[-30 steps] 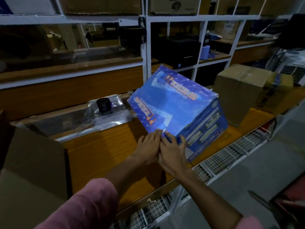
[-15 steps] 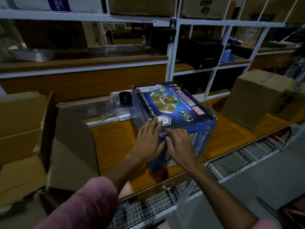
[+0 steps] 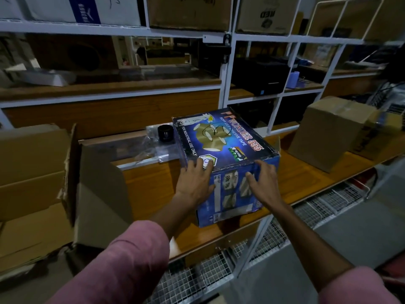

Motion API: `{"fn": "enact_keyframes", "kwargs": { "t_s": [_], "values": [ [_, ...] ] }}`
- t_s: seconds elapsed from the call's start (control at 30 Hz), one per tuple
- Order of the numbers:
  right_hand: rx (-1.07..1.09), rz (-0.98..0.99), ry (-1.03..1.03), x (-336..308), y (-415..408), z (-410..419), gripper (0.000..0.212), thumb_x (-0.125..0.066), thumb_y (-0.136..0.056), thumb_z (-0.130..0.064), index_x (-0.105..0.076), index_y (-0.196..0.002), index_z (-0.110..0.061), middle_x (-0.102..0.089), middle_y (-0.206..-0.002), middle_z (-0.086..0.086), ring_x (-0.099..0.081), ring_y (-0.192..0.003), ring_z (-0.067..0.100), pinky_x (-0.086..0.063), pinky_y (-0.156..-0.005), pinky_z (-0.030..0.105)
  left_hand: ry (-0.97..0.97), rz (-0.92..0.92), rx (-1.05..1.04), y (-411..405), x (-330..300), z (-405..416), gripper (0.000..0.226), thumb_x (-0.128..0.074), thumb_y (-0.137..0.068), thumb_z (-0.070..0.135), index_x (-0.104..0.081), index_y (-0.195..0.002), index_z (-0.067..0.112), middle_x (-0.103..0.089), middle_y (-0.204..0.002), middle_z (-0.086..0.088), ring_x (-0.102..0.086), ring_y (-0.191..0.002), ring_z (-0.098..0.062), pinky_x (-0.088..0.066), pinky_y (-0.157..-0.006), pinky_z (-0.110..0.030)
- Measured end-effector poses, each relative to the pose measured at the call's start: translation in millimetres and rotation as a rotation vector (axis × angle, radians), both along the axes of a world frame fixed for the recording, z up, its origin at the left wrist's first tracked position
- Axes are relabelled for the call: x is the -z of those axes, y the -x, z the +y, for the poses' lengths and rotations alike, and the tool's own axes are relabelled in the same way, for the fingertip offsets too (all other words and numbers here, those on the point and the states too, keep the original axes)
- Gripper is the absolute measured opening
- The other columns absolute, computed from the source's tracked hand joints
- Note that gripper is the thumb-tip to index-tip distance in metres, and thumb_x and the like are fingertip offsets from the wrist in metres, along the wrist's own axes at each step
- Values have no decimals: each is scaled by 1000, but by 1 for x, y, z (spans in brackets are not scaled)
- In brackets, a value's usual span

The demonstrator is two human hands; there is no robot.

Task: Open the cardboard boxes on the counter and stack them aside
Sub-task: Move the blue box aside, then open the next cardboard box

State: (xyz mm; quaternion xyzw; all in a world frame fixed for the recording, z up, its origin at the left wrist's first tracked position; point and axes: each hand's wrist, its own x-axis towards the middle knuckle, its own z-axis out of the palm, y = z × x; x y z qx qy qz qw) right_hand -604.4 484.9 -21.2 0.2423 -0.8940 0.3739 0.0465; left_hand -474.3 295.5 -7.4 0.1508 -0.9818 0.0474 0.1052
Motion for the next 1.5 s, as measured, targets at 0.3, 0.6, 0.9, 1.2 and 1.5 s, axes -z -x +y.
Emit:
{"fn": "enact_keyframes", "kwargs": {
  "t_s": [0.3,0.6,0.9,1.2,1.5],
  "values": [
    [-39,-79,278,-18,28,-15,92,-67,-84,-61,-20,-152,-21,-32,-150,10,-37,-136,29,-39,-109,48,8,27,-130,-31,11,-31,81,-52,-94,61,-13,-156,25,-36,-142,-15,-46,-120,-30,-50,-92,-41],
    [-130,-92,316,-44,49,-56,97,-56,-65,-86,-41,-130,-16,-48,-126,9,-50,-116,25,-49,-95,46,-94,46,-263,-33,6,-10,71,-34,-94,72,-26,-146,24,-41,-133,-12,-53,-111,-30,-54,-81,-39],
    [-216,-5,243,-53,63,-73,91,-75,-66,-72,-39,-130,-17,-46,-129,8,-49,-119,26,-50,-96,49,-233,82,-327,-24,-4,10,63,-26,-98,68,-31,-142,23,-47,-130,-14,-61,-102,-40,-54,-78,-43],
    [-259,64,203,-59,67,-75,84,-79,-71,-59,-39,-133,-17,-46,-130,8,-51,-119,27,-50,-96,52,-452,67,-378,-14,-26,19,52,-28,-105,50,-23,-150,27,-7,-161,-23,-50,-120,-56,-50,-96,-57],
    [-328,114,192,-65,67,-66,77,-81,-75,-42,-40,-136,-20,-45,-131,7,-50,-119,26,-50,-96,52,-534,17,-425,0,-15,30,55,-31,-104,49,-11,-151,28,-25,-147,-28,-51,-116,-53,-48,-95,-58]
  ]
}}
